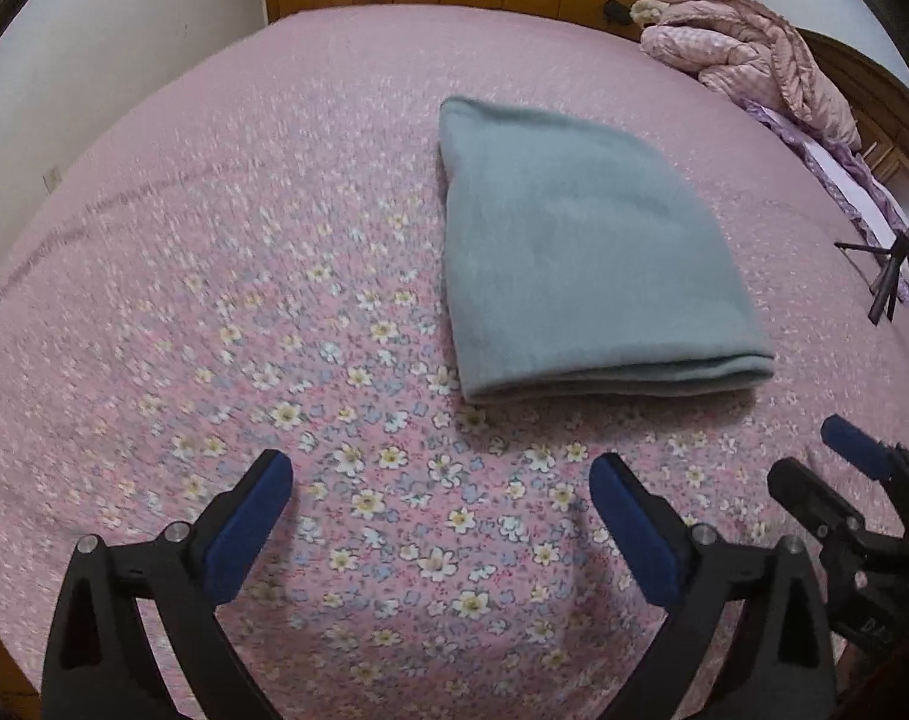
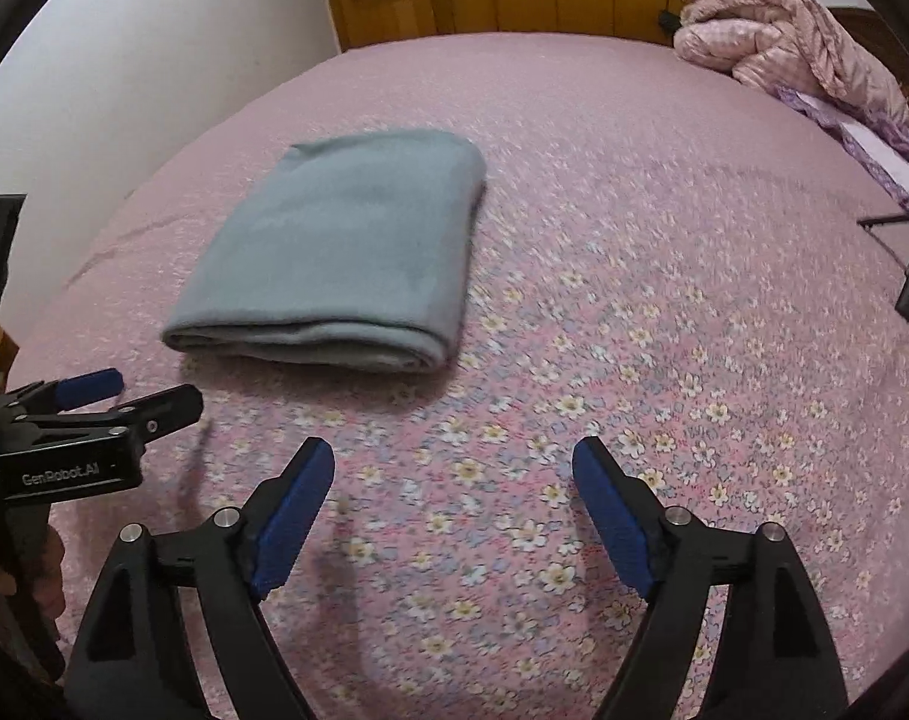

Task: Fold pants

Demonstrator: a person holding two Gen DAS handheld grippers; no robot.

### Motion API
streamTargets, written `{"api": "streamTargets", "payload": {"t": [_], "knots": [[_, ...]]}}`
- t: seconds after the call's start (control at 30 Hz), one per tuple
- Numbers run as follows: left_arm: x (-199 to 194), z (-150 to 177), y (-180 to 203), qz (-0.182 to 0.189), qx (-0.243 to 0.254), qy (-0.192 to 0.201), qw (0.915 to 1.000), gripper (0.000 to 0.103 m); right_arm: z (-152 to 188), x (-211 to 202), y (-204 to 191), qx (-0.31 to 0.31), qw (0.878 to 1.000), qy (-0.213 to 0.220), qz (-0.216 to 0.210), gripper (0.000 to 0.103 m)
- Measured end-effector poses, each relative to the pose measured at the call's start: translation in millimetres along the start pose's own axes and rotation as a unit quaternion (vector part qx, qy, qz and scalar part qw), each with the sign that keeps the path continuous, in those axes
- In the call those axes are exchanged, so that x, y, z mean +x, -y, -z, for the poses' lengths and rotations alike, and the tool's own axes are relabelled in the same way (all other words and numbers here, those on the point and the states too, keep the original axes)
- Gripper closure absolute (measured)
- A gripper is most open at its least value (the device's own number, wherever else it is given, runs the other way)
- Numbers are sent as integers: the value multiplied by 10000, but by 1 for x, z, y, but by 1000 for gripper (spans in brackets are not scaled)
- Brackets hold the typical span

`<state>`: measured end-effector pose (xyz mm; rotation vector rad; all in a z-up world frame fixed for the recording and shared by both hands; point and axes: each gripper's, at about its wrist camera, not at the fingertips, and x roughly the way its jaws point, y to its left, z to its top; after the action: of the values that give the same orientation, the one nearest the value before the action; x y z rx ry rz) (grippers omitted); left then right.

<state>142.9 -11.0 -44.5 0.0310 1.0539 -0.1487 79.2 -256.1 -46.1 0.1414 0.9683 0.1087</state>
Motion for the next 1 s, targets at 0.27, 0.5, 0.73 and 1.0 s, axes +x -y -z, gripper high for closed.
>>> {"api": "streamTargets", "payload": {"t": [0.27,0.5,0.73,1.0], "knots": [[18,-2,8,-256,99,-67,9996,0,0,23,-2,-192,9995,-93,211,13],[20,-4,12,-284,86,-32,9996,0,3,30,-11,-232,9992,66,330,4],[22,-4,15,-336,106,2,9994,0,7,33,-17,-253,9989,147,357,0],[23,-5,16,-337,109,24,9994,0,9,33,-17,-257,9989,175,358,0]]}}
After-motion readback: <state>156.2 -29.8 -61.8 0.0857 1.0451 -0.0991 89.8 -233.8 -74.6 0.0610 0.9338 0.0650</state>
